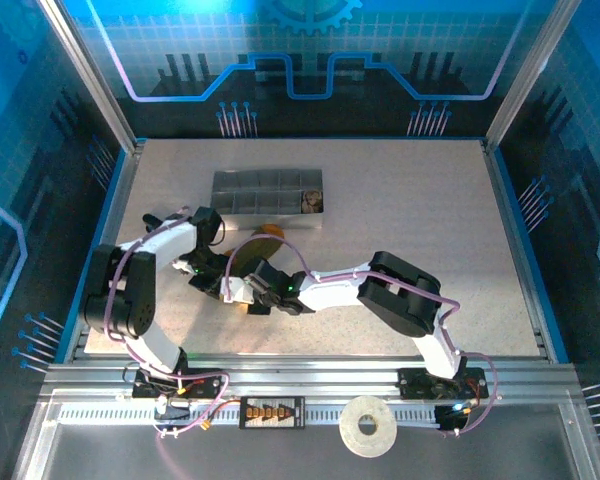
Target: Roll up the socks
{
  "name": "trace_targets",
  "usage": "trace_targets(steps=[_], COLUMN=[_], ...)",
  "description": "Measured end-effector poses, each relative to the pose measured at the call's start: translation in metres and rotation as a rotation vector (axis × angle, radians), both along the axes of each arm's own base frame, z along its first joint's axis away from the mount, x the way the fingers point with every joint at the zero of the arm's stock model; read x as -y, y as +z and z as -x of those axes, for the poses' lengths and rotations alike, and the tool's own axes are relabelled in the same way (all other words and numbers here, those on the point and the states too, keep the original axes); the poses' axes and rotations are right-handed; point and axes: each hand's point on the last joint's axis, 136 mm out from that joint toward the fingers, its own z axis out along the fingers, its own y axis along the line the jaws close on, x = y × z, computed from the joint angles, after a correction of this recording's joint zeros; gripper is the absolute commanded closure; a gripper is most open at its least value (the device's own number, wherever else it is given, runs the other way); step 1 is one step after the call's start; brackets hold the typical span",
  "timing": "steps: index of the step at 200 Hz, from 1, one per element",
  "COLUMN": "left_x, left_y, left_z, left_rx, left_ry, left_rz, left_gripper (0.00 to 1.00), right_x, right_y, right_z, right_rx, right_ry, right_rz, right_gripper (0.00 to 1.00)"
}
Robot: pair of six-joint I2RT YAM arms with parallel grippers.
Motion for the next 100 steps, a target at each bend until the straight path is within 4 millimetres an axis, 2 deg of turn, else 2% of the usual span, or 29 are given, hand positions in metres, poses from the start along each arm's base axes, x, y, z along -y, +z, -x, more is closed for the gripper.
trace_targets(steps=[20, 53, 100], left_x=[-0.004, -0.014, -0.022], left_y=[0.013, 0.034, 0.034], left_z=[0.0, 0.002, 0.018], left_rx=[0.046, 0.122, 0.16], left_ry=[0.004, 0.032, 0.08], left_rz=[-0.017, -0.027, -0.033], left_gripper=[0.49, 0.41, 0.38], right_x=[0.001, 0.001, -0.005], right_y=[0.0, -0.002, -0.004], right_z=[0.0, -0.001, -0.004], right_rx=[-0.067, -0.202, -0.376], right_ry=[-0.023, -0.065, -0.096], right_rz=[-0.019, -0.054, -0.088], right_gripper=[1.0, 1.0, 1.0])
